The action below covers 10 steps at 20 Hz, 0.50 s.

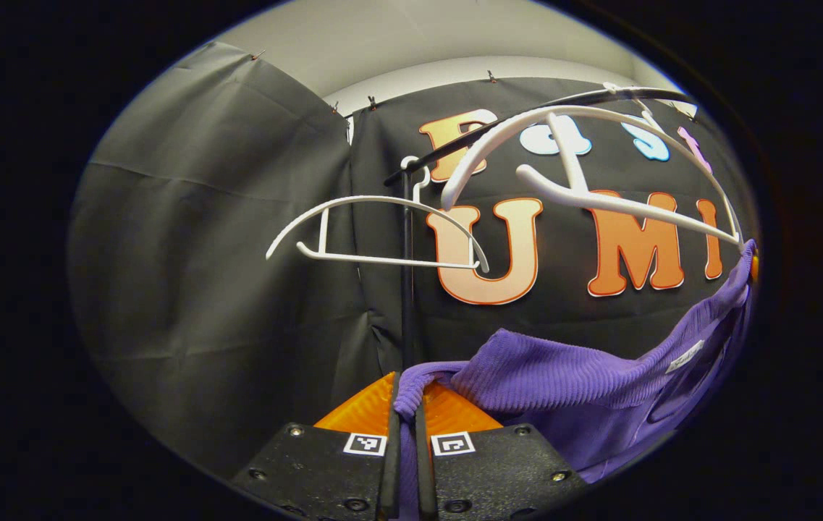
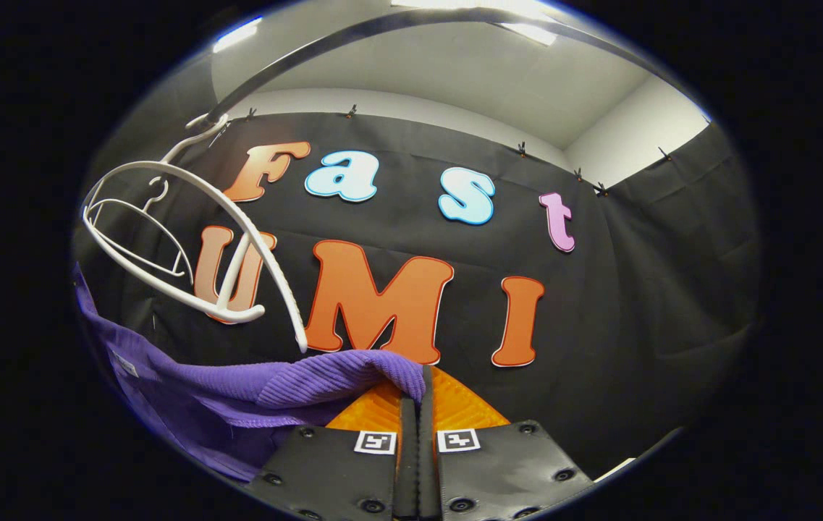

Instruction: Grasp the clothes on the hanger with both hands and then place them into the laundry hamper below.

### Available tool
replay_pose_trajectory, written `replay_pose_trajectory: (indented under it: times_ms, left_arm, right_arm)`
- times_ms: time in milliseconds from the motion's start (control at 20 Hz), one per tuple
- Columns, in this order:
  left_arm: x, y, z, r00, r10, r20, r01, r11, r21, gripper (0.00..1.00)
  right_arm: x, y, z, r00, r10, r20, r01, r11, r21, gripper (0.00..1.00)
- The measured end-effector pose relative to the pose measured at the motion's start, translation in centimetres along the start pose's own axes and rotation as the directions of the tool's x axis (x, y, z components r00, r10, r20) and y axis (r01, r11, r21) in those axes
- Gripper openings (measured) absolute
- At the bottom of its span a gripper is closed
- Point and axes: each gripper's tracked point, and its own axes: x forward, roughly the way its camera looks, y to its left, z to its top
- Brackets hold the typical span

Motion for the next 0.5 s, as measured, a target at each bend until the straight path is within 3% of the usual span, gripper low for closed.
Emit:
replay_pose_trajectory:
  times_ms: [250, 500]
  left_arm:
    - [-1.8, -2.7, -0.7, 0.997, -0.066, -0.024, 0.066, 0.998, -0.007, 0.07]
    - [-4.9, -10.0, -4.2, 0.965, -0.238, -0.111, 0.234, 0.971, -0.043, 0.11]
  right_arm:
    - [-2.7, -0.2, -1.1, 0.997, 0.044, -0.057, -0.044, 0.999, 0.004, 0.07]
    - [-6.1, 3.5, -4.7, 0.97, 0.176, -0.168, -0.171, 0.984, 0.045, 0.07]
